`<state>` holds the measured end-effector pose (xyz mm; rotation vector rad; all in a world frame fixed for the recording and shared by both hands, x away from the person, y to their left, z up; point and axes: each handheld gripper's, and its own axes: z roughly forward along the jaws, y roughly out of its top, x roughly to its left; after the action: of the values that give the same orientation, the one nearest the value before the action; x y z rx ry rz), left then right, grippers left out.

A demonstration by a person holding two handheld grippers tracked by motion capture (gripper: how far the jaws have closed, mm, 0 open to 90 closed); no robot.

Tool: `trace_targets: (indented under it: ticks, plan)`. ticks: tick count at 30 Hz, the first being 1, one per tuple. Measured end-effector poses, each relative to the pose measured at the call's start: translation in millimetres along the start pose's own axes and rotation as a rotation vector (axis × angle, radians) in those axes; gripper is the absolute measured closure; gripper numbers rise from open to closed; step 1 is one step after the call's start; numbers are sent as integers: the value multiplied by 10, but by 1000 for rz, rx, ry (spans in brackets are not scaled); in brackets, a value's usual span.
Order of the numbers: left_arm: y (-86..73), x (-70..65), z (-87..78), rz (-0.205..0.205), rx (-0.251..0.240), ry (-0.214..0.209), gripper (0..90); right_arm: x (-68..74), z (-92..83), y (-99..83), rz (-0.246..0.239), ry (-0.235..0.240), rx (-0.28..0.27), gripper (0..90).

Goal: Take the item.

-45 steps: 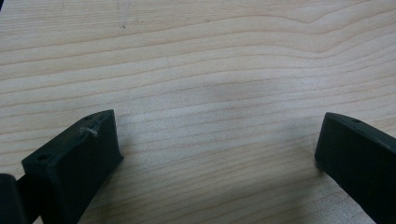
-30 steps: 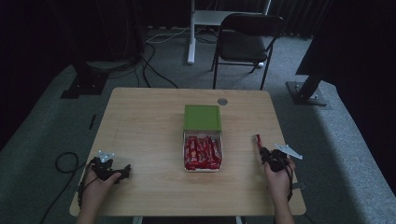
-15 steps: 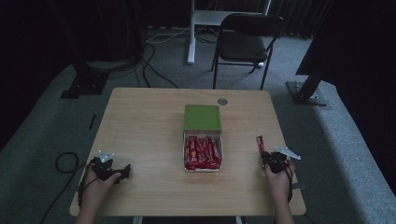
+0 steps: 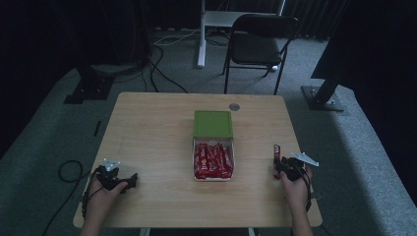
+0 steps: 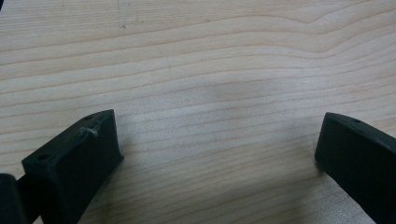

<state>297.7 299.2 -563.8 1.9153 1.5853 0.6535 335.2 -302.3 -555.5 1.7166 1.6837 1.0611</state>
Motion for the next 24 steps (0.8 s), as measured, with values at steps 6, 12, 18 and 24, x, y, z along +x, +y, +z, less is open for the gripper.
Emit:
trace_targets:
  ticks: [6,12,18,24]
  plan:
    - [0,0,0,-1,0,0,5,58,-60,62,-27,27,-16,580]
    - [0,1,0,1,1,0,5,140,-88,63,-52,90,-26,523]
    - [0,1,-1,2,1,0,5,198,-108,55,-83,130,-27,491]
    - [0,1,-1,1,1,0,4,248,-121,47,-94,176,-32,440]
